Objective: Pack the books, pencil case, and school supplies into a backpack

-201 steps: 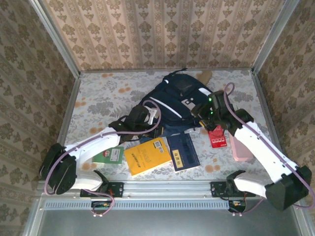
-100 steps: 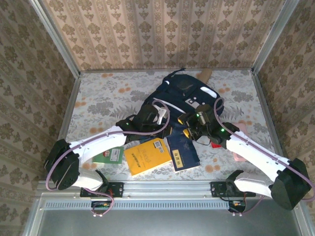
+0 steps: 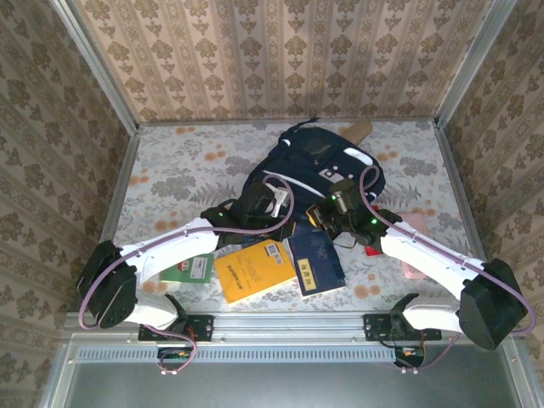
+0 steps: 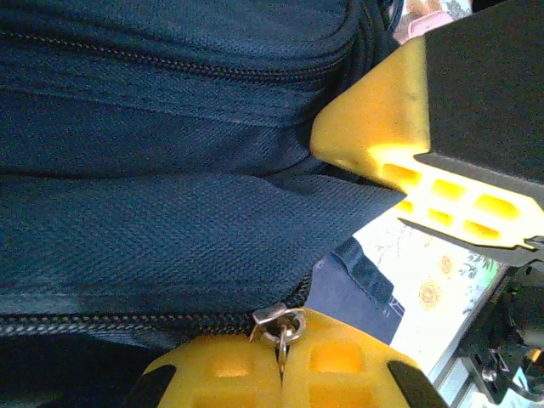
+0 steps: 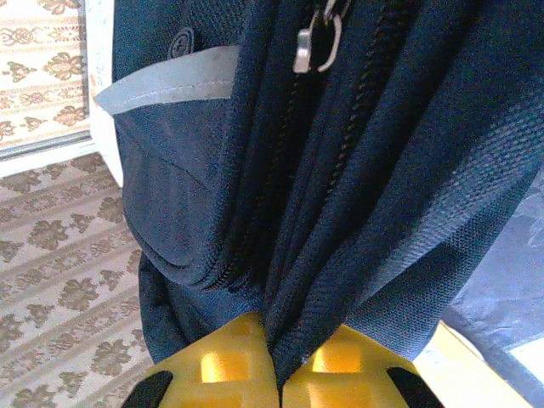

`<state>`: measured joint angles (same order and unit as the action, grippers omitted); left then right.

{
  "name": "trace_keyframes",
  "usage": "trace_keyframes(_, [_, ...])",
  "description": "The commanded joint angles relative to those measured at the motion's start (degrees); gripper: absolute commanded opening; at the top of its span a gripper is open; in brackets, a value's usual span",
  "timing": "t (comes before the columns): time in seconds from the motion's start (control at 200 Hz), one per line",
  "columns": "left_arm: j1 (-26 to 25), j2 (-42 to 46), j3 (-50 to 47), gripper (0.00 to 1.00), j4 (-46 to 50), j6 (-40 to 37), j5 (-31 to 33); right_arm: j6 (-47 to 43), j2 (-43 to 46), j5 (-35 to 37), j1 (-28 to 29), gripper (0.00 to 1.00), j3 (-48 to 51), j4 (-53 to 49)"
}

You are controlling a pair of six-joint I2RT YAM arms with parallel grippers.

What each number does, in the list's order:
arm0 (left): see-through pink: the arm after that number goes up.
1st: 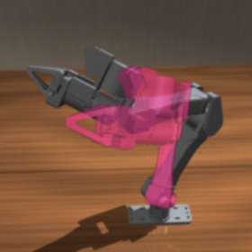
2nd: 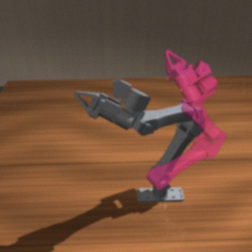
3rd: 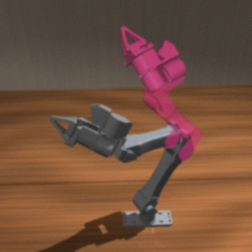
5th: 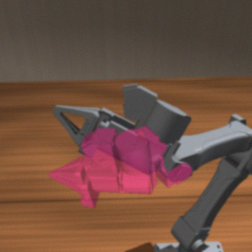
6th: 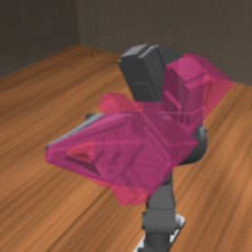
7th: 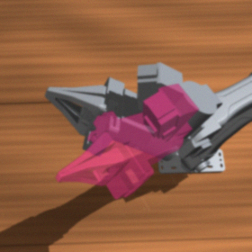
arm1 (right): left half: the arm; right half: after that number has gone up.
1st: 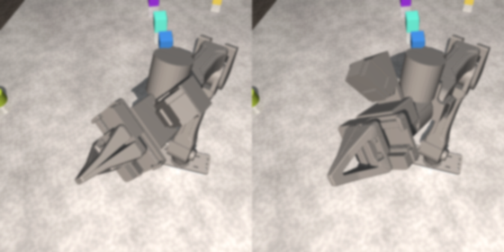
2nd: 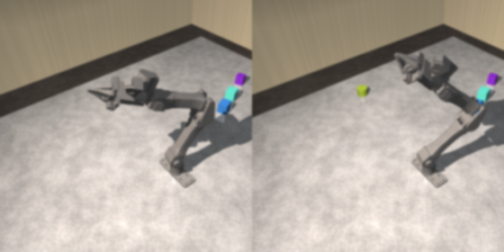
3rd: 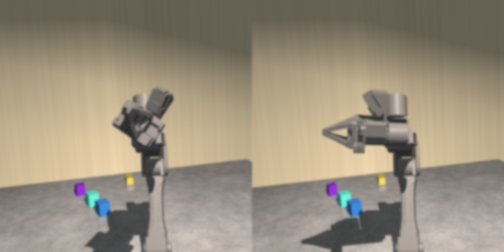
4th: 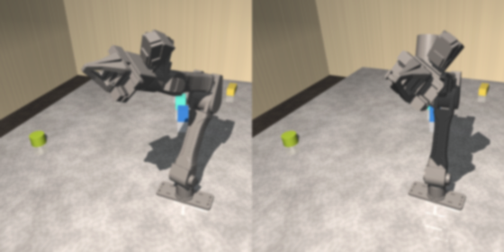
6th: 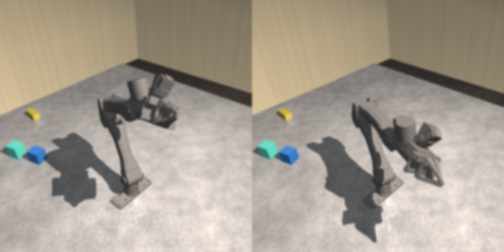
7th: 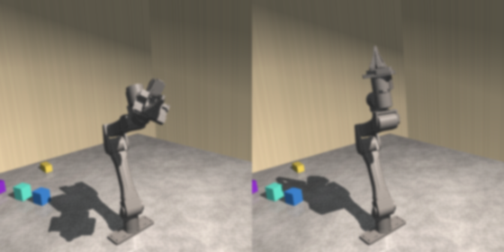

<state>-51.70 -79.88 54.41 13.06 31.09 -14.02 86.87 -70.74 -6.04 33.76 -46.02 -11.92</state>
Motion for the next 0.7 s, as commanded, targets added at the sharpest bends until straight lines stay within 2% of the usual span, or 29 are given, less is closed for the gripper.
trace_keyframes(0.0, [1.9, 3.3, 3.1, 0.00, 3.0, -1.4, -1.8, -8.0, 1.1, 5.0, -0.8, 0.00, -1.8, -5.1])
trace_keyframes(0.265, [7.1, 4.4, 2.3, 0.00, 6.3, -1.0, -7.7, -15.4, -0.3, 4.8, -1.2, 0.00, -3.7, -8.6])
trace_keyframes(0.69, [16.7, 5.7, -2.4, 0.00, 7.4, -2.9, -10.0, -22.6, 1.5, -1.7, -4.9, 0.00, -4.5, -9.5])
